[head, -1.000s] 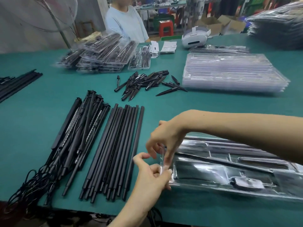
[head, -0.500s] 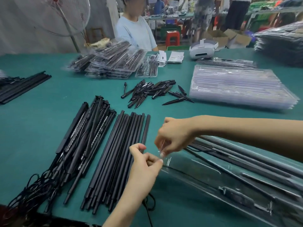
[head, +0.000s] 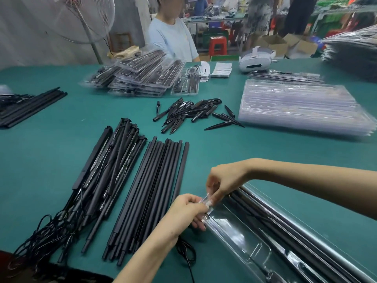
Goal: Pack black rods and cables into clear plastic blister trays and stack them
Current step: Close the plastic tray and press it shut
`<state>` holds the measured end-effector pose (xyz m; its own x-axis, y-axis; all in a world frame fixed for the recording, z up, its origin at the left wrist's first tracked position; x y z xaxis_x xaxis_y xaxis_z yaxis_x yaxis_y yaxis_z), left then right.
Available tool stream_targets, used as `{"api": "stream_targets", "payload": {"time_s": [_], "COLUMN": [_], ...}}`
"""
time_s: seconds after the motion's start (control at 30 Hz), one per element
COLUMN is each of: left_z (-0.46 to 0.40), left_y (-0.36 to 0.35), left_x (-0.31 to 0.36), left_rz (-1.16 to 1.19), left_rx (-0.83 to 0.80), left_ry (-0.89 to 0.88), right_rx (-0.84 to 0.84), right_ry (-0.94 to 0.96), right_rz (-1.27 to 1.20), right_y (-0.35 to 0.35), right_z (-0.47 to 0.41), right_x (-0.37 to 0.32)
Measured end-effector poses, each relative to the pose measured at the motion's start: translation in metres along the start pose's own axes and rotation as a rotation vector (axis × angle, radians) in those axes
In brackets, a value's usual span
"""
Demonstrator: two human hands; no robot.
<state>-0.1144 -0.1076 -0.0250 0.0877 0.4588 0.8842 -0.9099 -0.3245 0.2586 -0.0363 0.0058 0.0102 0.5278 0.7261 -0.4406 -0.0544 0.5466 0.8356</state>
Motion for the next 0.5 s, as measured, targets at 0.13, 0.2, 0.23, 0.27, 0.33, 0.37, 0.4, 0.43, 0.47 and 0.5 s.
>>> {"api": "stream_targets", "payload": {"time_s": [0.13, 0.2, 0.23, 0.27, 0.33, 0.37, 0.4, 0.43, 0.47, 0.5], "left_z": [-0.005, -0.006, -0.007, -0.007, -0.007, -0.007, -0.007, -0.008, -0.008, -0.008], "left_y": [0.001, 0.001, 0.001, 0.001, 0.001, 0.001, 0.0, 0.0, 0.001, 0.001], "left_x": [-0.001, -0.002, -0.003, -0.004, -0.005, -0.005, -0.005, -0.006, -0.007, -0.008], "left_rz": [0.035, 0.035, 0.03, 0.026, 0.027, 0.025, 0.021, 0.014, 0.01, 0.008], "left_rx": [0.032, 0.041, 0.045, 0.052, 0.062, 0.063, 0.061, 0.058, 0.052, 0.044], "left_ry": [0.017, 0.027, 0.028, 0.031, 0.037, 0.038, 0.035, 0.031, 0.028, 0.025], "right_rx": [0.082, 0.131, 0.147, 0.159, 0.178, 0.191, 0.204, 0.213, 0.209, 0.183], "right_ry": [-0.101, -0.147, -0.166, -0.183, -0.207, -0.209, -0.201, -0.19, -0.171, -0.149], "right_rz": [-0.059, 0.004, 0.028, 0.04, 0.056, 0.072, 0.092, 0.111, 0.121, 0.108], "right_y": [-0.006, -0.007, -0.008, -0.009, -0.011, -0.012, -0.013, -0.014, -0.014, -0.014], "right_z": [0.001, 0.001, 0.002, 0.002, 0.002, 0.001, 0.0, 0.0, 0.001, 0.002], "right_x": [0.003, 0.004, 0.003, 0.003, 0.001, -0.001, -0.003, -0.003, -0.003, -0.002]}}
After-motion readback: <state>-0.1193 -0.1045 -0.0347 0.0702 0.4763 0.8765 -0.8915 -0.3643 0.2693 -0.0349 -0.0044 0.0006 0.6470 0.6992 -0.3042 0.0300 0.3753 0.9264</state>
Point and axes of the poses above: each hand's wrist, its own z-axis away from the middle knuckle, its own y-axis out of the back of the hand, x = y × z, the point moved 4 cm from there along -z, towards the middle knuckle, and after that the axes turned 15 degrees about x, right-handed, at the moved point
